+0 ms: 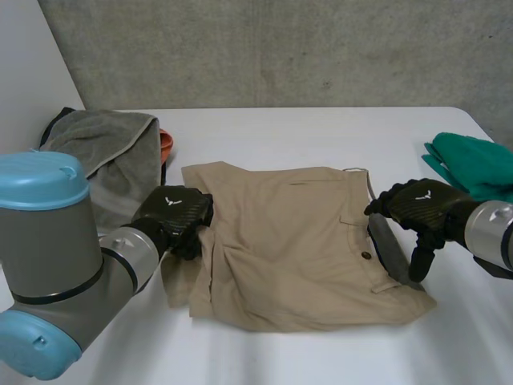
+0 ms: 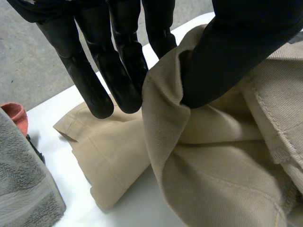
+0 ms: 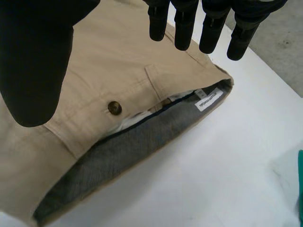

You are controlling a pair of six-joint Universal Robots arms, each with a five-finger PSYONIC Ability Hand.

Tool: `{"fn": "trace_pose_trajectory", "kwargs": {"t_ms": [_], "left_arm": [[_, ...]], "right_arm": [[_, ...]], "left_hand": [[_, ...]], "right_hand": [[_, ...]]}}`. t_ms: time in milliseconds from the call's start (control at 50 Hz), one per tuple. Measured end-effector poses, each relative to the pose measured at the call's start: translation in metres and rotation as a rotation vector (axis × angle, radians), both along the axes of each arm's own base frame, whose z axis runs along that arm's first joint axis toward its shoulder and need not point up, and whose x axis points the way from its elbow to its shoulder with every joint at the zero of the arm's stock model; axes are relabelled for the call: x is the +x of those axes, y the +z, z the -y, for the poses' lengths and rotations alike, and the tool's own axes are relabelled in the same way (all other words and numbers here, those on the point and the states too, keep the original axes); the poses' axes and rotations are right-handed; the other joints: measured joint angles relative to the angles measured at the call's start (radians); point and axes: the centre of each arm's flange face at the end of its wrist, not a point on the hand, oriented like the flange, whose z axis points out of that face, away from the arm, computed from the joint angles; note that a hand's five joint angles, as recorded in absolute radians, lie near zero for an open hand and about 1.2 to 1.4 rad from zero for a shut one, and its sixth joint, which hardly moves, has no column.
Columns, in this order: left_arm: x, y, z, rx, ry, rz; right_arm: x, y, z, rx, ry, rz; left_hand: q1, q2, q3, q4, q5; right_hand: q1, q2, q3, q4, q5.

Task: Fold the laundry.

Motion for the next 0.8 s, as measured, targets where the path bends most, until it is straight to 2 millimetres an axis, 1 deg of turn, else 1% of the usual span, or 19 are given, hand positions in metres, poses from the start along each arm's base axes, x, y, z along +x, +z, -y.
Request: {"fn": "trace_pose_trajectory", "kwargs": {"t_ms": [40, 120, 200, 280, 320, 360, 380, 400, 440, 460, 540, 580, 620, 640, 720, 740, 760, 780, 800], "left_arm": [[0.000, -0.001, 0.001, 0.001, 0.004, 0.000], [0.001, -0.003, 0.004, 0.003, 0.033, 0.006], [0.003, -0.005, 0.009, 0.003, 0.069, 0.017], [0.004, -0.007, 0.011, 0.004, 0.087, 0.023], [0.004, -0.007, 0.011, 0.005, 0.090, 0.025], [0.003, -0.007, 0.010, 0.007, 0.090, 0.024], [0.003, -0.007, 0.009, 0.009, 0.088, 0.023], [0.003, -0.007, 0.008, 0.012, 0.087, 0.022], [0.003, -0.005, 0.004, 0.020, 0.082, 0.018], [0.003, -0.005, 0.002, 0.023, 0.079, 0.016], [0.005, 0.000, -0.013, 0.056, 0.056, 0.011], [0.008, 0.003, -0.023, 0.077, 0.037, 0.013], [0.010, 0.005, -0.035, 0.103, 0.015, 0.020], [0.013, 0.007, -0.045, 0.124, -0.006, 0.027], [0.022, 0.009, -0.077, 0.197, -0.082, 0.069], [0.023, 0.009, -0.079, 0.204, -0.090, 0.074], [0.026, 0.008, -0.089, 0.231, -0.121, 0.098], [0.026, 0.008, -0.089, 0.231, -0.121, 0.098], [0.029, 0.006, -0.098, 0.254, -0.152, 0.128]], "right_arm": [[-0.003, 0.001, -0.005, 0.014, -0.005, 0.004], [-0.011, -0.001, -0.023, 0.062, 0.006, -0.024], [-0.019, -0.015, -0.040, 0.089, 0.053, -0.067], [-0.020, -0.029, -0.047, 0.098, 0.088, -0.084], [-0.019, -0.039, -0.048, 0.101, 0.100, -0.082], [-0.017, -0.047, -0.046, 0.095, 0.100, -0.074], [-0.017, -0.049, -0.045, 0.091, 0.098, -0.070], [-0.016, -0.052, -0.043, 0.082, 0.092, -0.064], [-0.016, -0.056, -0.038, 0.061, 0.077, -0.056], [-0.016, -0.056, -0.036, 0.054, 0.071, -0.054], [-0.019, -0.054, -0.029, 0.012, 0.035, -0.058], [-0.021, -0.051, -0.030, 0.009, 0.029, -0.079], [-0.025, -0.047, -0.035, 0.023, 0.030, -0.120], [-0.027, -0.046, -0.038, 0.032, 0.034, -0.139], [-0.050, -0.038, -0.059, 0.157, 0.104, -0.333], [-0.051, -0.037, -0.060, 0.165, 0.113, -0.345], [-0.056, -0.034, -0.062, 0.186, 0.141, -0.377], [-0.056, -0.034, -0.062, 0.186, 0.141, -0.377], [-0.061, -0.029, -0.060, 0.194, 0.166, -0.391]], "left_hand": [[0.000, 0.000, 0.000, 0.000, 0.000], [0.000, 0.000, 0.000, 0.000, 0.000], [0.000, 0.000, 0.000, 0.000, 0.000], [0.000, 0.000, 0.000, 0.000, 0.000], [0.000, 0.000, 0.000, 0.000, 0.000], [0.000, 0.000, 0.000, 0.000, 0.000], [0.000, 0.000, 0.000, 0.000, 0.000], [0.000, 0.000, 0.000, 0.000, 0.000], [0.000, 0.000, 0.000, 0.000, 0.000], [0.000, 0.000, 0.000, 0.000, 0.000], [0.000, 0.000, 0.000, 0.000, 0.000], [0.000, 0.000, 0.000, 0.000, 0.000], [0.000, 0.000, 0.000, 0.000, 0.000], [0.000, 0.000, 0.000, 0.000, 0.000], [0.000, 0.000, 0.002, 0.003, 0.000], [0.000, 0.000, 0.002, 0.003, 0.000], [0.000, 0.000, 0.005, 0.003, 0.001], [0.000, 0.000, 0.005, 0.003, 0.001], [0.000, 0.000, 0.005, 0.003, 0.001]], "right_hand": [[0.000, 0.000, 0.000, 0.000, 0.000], [0.000, 0.002, 0.002, 0.002, 0.008], [0.003, 0.003, 0.002, 0.003, 0.016], [0.013, 0.026, 0.029, 0.023, 0.050], [0.167, 0.179, 0.181, 0.164, 0.191], [0.447, 0.457, 0.450, 0.444, 0.466], [0.511, 0.548, 0.539, 0.533, 0.553], [0.652, 0.700, 0.687, 0.681, 0.700], [0.783, 0.909, 0.897, 0.889, 0.903], [0.797, 0.925, 0.919, 0.919, 0.931], [0.802, 0.927, 0.933, 0.943, 0.956], [0.802, 0.927, 0.933, 0.943, 0.956], [0.802, 0.927, 0.933, 0.944, 0.956], [0.802, 0.927, 0.933, 0.944, 0.956], [0.802, 0.927, 0.933, 0.947, 0.956], [0.802, 0.927, 0.933, 0.947, 0.956], [0.802, 0.927, 0.933, 0.947, 0.956], [0.802, 0.927, 0.933, 0.947, 0.956], [0.802, 0.927, 0.933, 0.947, 0.956]]}}
